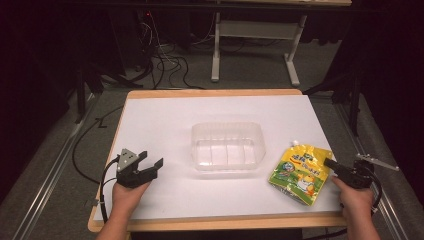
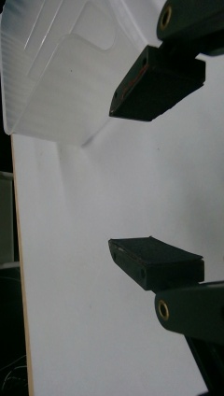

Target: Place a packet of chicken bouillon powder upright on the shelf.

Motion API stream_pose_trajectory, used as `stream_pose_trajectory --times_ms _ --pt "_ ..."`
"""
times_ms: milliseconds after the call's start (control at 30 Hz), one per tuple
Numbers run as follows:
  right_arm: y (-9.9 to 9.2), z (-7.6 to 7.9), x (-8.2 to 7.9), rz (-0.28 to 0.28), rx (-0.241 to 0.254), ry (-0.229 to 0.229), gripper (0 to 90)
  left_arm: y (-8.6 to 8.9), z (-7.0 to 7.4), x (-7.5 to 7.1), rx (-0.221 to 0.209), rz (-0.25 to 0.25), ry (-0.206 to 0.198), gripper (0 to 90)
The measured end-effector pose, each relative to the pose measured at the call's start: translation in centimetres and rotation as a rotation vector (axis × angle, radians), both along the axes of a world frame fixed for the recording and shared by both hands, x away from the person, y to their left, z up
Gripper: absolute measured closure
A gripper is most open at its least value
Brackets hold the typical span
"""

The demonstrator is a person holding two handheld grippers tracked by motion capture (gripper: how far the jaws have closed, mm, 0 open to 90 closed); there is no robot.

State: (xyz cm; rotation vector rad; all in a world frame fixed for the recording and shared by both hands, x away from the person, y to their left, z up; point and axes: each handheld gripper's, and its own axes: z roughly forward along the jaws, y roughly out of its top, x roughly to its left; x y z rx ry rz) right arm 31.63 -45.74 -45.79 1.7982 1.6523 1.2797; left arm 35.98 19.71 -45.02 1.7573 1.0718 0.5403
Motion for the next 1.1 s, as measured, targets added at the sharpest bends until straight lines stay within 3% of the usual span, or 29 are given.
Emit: stream_pose_trajectory --times_ms 133,333,400,567,733,900,1100 --pt "0.9 2.1 -0.9 0.022 0.004 -0.093 90.0 -0.2 0.1 -0.1 0.000 -0.007 -0.010 31.1" --pt "3.7 6.1 -2.3 0.085 -0.013 -0.235 90.0 -0.2 0.2 -0.2 0.003 -0.014 -0.013 31.1" --pt "5.0 7.5 -2.6 0.111 -0.032 -0.289 90.0 -0.1 0.3 -0.3 -0.002 -0.015 -0.015 31.1" --pt "7.8 9.8 -2.4 0.148 -0.085 -0.361 90.0 -0.1 0.2 -0.3 -0.006 -0.014 -0.014 31.1" --pt "9.2 10.6 -0.5 0.131 -0.138 -0.406 90.0 -0.1 0.2 -0.3 -0.008 -0.013 -0.011 31.1" --pt "9.3 10.2 1.6 0.083 -0.184 -0.436 90.0 -0.1 0.3 -0.3 -0.015 -0.016 -0.011 31.1" --pt "8.3 9.1 -0.6 0.083 -0.162 -0.462 90.0 -0.3 0.3 -0.4 -0.011 -0.030 -0.012 31.1"
